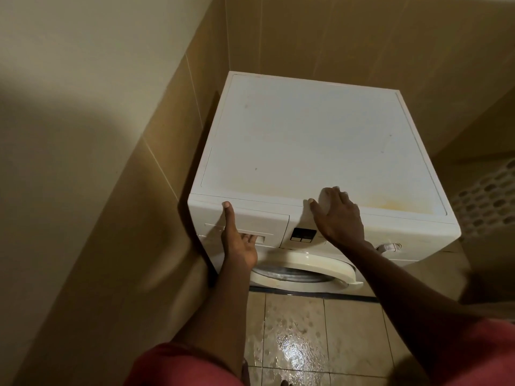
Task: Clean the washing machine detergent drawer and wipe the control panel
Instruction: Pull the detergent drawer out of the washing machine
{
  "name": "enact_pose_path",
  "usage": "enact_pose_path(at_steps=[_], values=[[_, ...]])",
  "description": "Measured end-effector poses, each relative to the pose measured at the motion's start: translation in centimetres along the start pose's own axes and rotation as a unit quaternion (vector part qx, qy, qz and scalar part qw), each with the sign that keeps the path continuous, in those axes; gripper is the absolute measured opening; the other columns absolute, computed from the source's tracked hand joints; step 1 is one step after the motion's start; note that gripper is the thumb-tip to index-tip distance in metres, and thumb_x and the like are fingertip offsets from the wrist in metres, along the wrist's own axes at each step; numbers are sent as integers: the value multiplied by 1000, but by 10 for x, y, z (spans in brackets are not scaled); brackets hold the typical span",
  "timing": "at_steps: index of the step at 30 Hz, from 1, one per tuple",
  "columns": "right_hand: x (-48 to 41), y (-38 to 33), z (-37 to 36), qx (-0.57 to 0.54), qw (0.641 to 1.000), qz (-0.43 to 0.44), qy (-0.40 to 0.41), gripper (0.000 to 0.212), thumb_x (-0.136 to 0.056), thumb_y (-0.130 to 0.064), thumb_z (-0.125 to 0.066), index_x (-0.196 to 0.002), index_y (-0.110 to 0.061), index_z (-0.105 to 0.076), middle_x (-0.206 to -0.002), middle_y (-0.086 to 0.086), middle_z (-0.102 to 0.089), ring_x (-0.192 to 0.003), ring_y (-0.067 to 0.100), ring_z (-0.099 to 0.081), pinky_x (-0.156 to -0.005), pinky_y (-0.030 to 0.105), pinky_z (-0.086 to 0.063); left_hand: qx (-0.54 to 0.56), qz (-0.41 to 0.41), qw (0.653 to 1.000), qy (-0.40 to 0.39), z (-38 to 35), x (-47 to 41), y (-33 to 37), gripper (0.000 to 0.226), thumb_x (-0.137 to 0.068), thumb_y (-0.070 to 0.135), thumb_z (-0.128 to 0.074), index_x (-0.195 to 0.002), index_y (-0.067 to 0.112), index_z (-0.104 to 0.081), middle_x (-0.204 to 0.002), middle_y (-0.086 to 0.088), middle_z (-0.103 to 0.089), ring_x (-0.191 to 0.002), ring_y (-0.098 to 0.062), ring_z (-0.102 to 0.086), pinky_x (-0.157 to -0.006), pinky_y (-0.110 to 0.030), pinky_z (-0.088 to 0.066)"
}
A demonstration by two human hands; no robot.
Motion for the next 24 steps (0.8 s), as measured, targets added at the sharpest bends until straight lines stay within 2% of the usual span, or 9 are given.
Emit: enact_pose_path(at_steps=[4,6,8,10,15,19,21,24], values=[[2,-1,2,8,1000,1,-8,49,-96,-47,-46,-128,-9,-47,-139,11,-46,-128,32,-42,-107,45,-32,-14,4,1000,-9,-1,1,0,55,-82,54,-66,-128,29,-48,-141,-7,-52,-134,-31,-45,-116,-48,-32],[2,-3,6,5,1000,-5,-17,50,-96,-47,-46,-128,-9,-47,-139,12,-46,-128,33,-42,-106,45,-34,-24,1,1000,-6,-4,3,1,56,-81,54,-67,-127,29,-48,-135,-6,-56,-129,-30,-49,-110,-46,-38],[2,-4,7,10,1000,-4,-28,51,-96,-49,-45,-129,-10,-47,-141,13,-44,-130,34,-41,-107,45,-34,-20,-7,1000,20,-2,7,-1,66,-78,51,-72,-133,26,-46,-131,-7,-60,-117,-27,-59,-91,-43,-51],[-1,-2,7,13,999,-5,-30,52,-96,-50,-45,-129,-9,-47,-139,13,-46,-128,33,-42,-105,44,-35,-5,-15,999,36,3,13,-4,65,-80,46,-72,-134,28,-42,-125,-7,-63,-107,-25,-63,-76,-40,-55],[-2,2,5,13,1000,6,-28,53,-95,-52,-45,-126,-9,-50,-132,11,-49,-124,31,-45,-102,43,-38,-13,4,1000,5,15,24,-1,60,-86,40,-69,-139,30,-43,-129,-11,-62,-116,-30,-60,-90,-47,-52],[-4,5,-2,35,999,26,-24,46,-96,-48,-42,-121,-10,-50,-130,11,-49,-122,30,-45,-101,45,-38,-18,15,1000,20,37,39,-8,64,-86,37,-68,-142,25,-40,-126,-12,-61,-115,-30,-59,-90,-45,-51],[-2,4,-4,39,999,33,-4,40,-96,-43,-43,-117,-9,-51,-125,11,-52,-117,30,-46,-97,45,-39,-16,23,999,23,47,46,-8,64,-87,35,-68,-143,23,-40,-125,-13,-61,-114,-30,-59,-94,-46,-49],[10,-9,-5,24,998,58,29,34,-95,-26,-49,-123,-7,-53,-124,14,-57,-116,31,-51,-95,43,-43,-20,30,999,29,54,52,-6,64,-86,34,-68,-142,20,-40,-123,-14,-60,-111,-30,-59,-92,-46,-49]])
Point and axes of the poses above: each hand's wrist, its own x-axis away from the middle knuckle, its own z-axis out of the back of the hand, y = z × x, the point moved 3 cm from there along -x, towards the middle knuckle
